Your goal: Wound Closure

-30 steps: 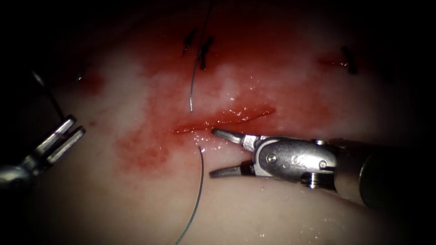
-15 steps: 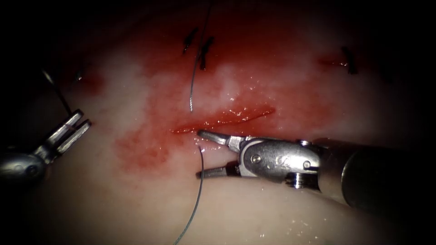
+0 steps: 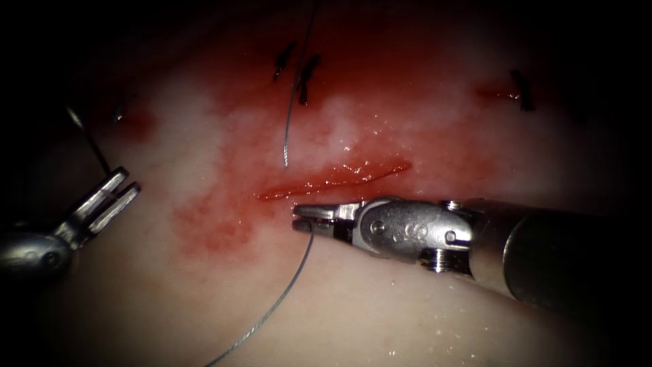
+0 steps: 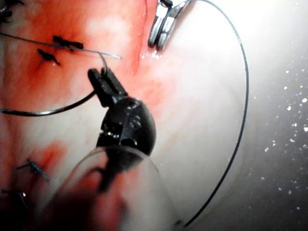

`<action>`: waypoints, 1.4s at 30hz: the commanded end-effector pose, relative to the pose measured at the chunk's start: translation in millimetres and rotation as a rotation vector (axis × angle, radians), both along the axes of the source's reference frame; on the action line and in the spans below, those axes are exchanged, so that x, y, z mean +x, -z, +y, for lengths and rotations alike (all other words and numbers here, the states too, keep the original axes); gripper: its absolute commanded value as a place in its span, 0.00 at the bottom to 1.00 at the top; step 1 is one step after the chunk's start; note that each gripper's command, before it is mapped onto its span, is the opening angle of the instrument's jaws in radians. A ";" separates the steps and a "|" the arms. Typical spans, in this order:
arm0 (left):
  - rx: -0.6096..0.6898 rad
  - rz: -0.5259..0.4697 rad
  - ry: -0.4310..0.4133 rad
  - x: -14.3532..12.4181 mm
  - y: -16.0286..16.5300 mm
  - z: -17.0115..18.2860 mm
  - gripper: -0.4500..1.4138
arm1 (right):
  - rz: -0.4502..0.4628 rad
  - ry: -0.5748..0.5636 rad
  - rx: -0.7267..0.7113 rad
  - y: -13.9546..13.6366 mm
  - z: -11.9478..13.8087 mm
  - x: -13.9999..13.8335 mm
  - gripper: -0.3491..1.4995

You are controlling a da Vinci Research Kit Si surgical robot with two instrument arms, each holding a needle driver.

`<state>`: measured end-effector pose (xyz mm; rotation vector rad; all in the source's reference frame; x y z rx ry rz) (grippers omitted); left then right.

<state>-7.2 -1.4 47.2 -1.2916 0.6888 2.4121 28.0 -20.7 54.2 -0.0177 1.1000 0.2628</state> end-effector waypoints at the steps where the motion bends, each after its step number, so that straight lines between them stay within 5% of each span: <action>1: 0.000 -0.002 -0.002 -0.5 -0.7 0.0 0.00 | -0.004 0.018 0.006 -0.3 -0.8 0.6 0.00; 22: 0.000 -0.003 -0.003 -0.3 -0.6 0.0 0.00 | 0.033 -0.010 -0.042 2.4 -0.1 -0.3 0.00; 23: 0.000 -0.003 -0.003 -0.3 -0.6 0.0 0.00 | 0.041 -0.004 -0.039 2.3 0.2 -0.3 0.05; 25: 0.000 -0.002 -0.003 -0.3 -0.6 0.0 0.00 | 0.053 0.003 -0.035 2.1 0.7 -0.1 0.67; 27: 0.000 -0.002 -0.003 -0.3 -0.6 0.0 0.00 | 0.053 -0.006 -0.031 1.8 1.1 0.2 0.88; 35: 0.001 -0.003 -0.004 -0.2 -0.6 0.0 0.00 | 0.108 0.031 -0.031 0.1 0.5 1.9 0.97; 42: 0.003 -0.005 -0.007 0.1 -0.4 0.1 0.00 | 0.177 0.121 -0.037 -1.2 0.3 2.8 0.92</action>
